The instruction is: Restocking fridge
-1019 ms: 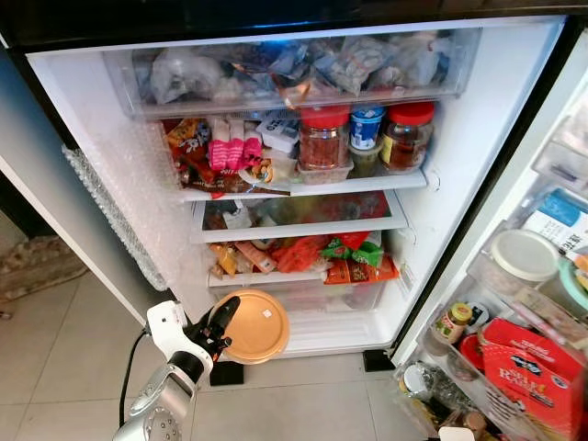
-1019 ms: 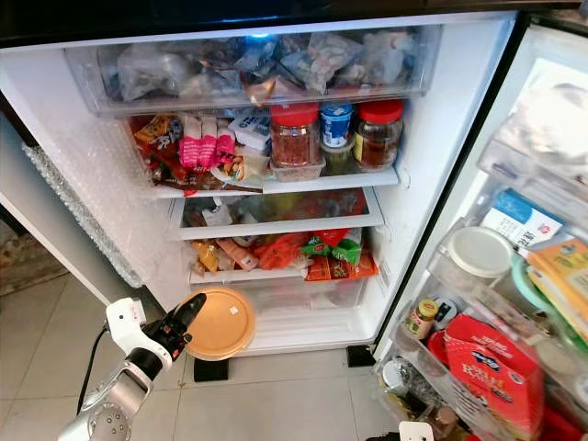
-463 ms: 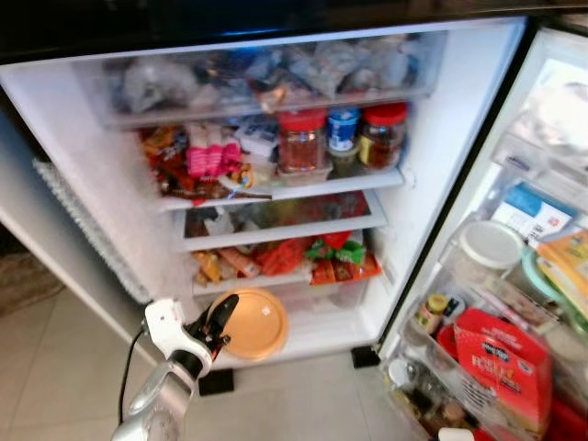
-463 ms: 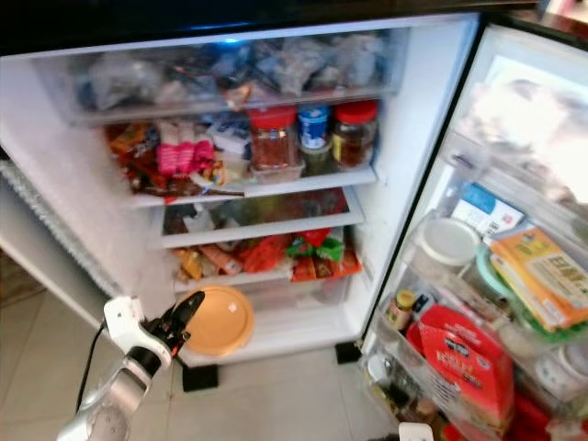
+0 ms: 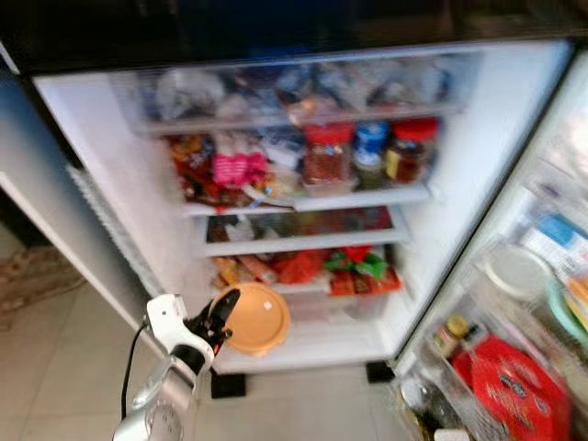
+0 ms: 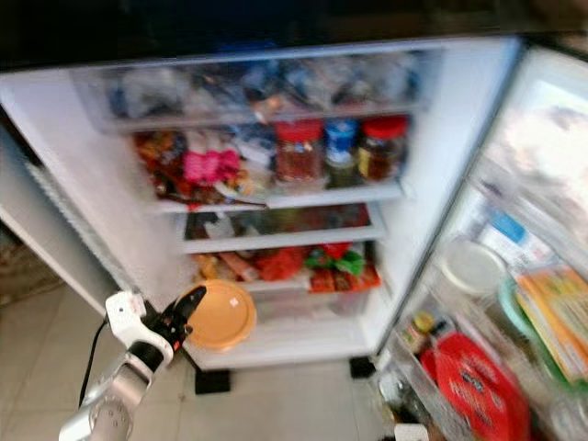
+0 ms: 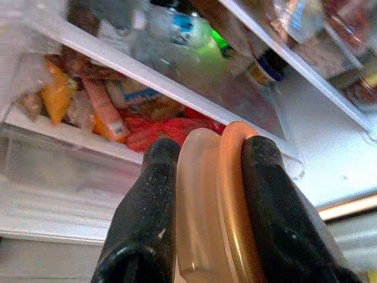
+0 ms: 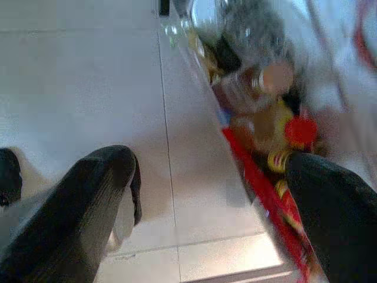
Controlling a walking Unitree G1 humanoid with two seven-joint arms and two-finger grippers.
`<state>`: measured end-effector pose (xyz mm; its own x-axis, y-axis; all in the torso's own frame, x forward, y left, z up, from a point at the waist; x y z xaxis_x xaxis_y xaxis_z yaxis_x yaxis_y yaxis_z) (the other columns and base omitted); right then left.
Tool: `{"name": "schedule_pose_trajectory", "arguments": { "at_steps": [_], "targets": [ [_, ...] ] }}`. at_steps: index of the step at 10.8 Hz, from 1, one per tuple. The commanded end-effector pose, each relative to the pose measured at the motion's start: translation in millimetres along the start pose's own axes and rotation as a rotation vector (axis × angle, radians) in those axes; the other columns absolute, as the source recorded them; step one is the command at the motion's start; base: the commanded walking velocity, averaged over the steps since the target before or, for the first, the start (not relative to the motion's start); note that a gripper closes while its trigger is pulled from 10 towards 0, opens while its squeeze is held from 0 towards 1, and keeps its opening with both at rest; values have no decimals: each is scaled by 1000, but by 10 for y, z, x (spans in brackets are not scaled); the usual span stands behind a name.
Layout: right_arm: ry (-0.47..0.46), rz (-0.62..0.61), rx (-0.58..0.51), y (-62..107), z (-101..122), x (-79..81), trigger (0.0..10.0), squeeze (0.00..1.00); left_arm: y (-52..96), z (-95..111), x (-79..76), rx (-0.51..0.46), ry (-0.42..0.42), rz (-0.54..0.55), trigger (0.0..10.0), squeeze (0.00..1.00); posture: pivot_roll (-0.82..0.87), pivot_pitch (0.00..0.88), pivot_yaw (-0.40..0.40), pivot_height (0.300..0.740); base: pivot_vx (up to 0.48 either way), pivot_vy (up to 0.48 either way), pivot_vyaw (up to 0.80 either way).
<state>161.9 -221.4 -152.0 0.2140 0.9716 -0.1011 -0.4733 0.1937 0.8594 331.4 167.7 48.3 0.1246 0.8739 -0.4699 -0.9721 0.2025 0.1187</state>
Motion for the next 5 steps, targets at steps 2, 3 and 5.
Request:
{"name": "schedule_pose_trajectory", "arguments": {
  "at_steps": [2, 3, 5],
  "targets": [
    [10, 7, 1, 3, -16, 33, 10000, 0, 4, 12, 26, -7, 8, 10, 10000, 0, 15, 60, 41, 740, 302, 0, 0],
    [22, 11, 1, 4, -17, 44, 10000, 0, -2, 10, 22, -7, 10, 11, 10000, 0, 15, 59, 40, 740, 304, 0, 0],
    [27, 13, 3, 4, -21, 48, 10000, 0, -8, 12, 18, -9, 12, 10, 10000, 0, 15, 59, 40, 740, 306, 0, 0]
  ]
}}
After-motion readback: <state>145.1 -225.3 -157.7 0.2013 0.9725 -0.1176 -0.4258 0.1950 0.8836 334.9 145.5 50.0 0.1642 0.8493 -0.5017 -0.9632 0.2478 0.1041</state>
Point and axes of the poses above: a point about 5 cm out from each wrist's last joint towards the gripper, its own y axis pointing back from the gripper into the wrist, its own z axis along the axis of the wrist's last joint, x = y × z, the point moved 6 cm from there along -y, pointing out of the wrist towards the gripper, and after that the axes turned 8 degrees about -y, right-handed, at the moved point
